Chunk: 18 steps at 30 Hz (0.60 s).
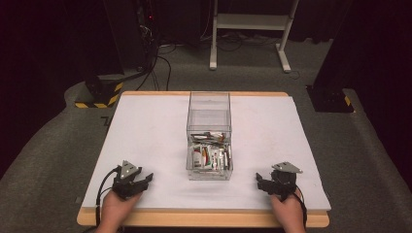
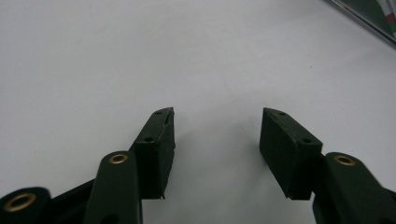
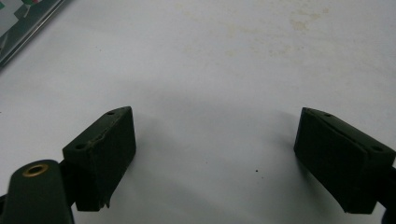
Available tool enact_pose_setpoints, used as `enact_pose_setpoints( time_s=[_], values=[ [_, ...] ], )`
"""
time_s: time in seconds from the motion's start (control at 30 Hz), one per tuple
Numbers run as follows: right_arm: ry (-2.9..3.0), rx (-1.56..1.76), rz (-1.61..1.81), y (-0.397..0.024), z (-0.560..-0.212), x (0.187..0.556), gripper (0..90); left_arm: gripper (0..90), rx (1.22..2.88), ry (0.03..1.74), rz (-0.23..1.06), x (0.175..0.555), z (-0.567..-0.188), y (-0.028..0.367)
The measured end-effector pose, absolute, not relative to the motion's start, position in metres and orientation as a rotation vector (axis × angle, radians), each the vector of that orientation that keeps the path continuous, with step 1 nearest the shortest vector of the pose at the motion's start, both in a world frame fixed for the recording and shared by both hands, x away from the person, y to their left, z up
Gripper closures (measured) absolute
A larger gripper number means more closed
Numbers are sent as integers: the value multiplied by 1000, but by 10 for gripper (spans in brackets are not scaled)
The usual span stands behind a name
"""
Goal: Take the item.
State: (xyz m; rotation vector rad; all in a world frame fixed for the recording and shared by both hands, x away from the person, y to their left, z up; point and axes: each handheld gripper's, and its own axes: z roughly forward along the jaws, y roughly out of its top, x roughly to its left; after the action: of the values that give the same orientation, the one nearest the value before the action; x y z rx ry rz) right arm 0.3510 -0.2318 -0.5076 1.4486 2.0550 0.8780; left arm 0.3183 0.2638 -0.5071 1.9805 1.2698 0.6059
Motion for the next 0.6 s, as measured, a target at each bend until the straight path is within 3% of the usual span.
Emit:
enact_pose_setpoints(
  time_s=[0.6],
  values=[
    [2053, 1446, 878, -232, -508, 351, 127, 471, 1965, 1230, 600, 310, -497, 260]
  ],
)
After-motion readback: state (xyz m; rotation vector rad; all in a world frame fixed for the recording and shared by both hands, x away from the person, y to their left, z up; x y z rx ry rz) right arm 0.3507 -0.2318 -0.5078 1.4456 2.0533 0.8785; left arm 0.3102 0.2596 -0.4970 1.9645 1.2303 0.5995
